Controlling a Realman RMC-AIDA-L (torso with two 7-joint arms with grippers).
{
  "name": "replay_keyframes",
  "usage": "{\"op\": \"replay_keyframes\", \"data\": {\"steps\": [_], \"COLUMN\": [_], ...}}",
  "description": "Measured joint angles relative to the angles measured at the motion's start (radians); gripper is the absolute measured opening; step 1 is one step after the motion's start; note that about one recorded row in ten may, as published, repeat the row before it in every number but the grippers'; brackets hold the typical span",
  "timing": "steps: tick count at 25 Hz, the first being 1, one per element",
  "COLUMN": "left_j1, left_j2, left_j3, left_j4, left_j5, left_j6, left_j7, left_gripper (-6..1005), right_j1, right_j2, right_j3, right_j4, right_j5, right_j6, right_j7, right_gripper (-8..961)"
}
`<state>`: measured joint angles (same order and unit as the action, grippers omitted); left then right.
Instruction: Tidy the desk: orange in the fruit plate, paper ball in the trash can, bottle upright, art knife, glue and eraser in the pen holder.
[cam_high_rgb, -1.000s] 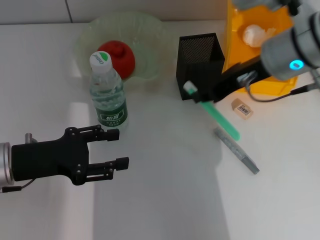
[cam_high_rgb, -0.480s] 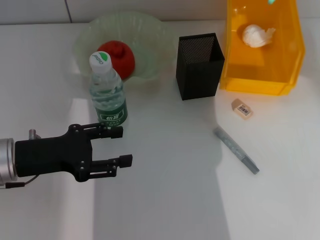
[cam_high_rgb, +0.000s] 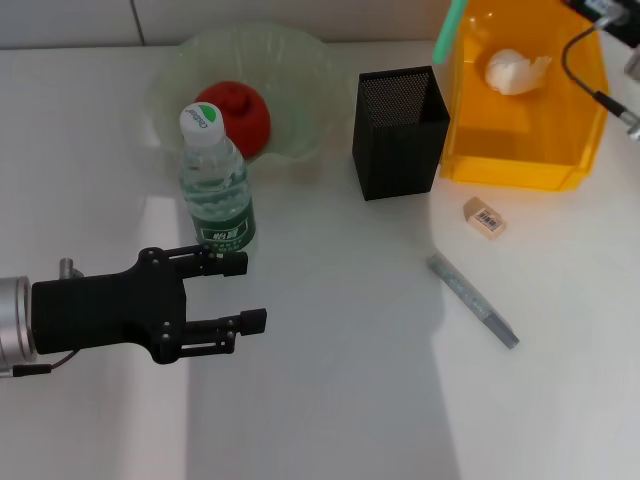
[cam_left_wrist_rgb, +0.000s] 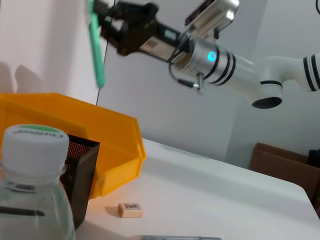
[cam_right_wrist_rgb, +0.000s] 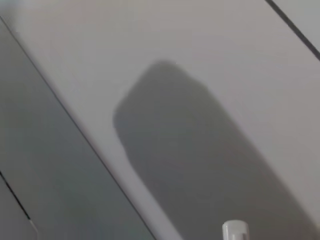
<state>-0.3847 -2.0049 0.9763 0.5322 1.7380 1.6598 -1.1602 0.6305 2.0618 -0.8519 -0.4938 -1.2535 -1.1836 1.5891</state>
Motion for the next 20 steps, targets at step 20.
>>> {"op": "replay_keyframes", "data": {"steps": [20], "left_j1": [-0.005], "left_j2": [-0.004], "left_j3": [0.003], "left_j4": [0.0], "left_j5": [0.0], "left_j6": [-0.006], "left_j7": [0.005], "left_gripper": [729], "right_j1": [0.047], "right_j2": [0.017], "right_j3": [-0.139], "right_j4": [0.057], "right_j5": [-0.098], "right_j6": [0.17], "right_j7": [-0.032], "right_gripper": [232]}}
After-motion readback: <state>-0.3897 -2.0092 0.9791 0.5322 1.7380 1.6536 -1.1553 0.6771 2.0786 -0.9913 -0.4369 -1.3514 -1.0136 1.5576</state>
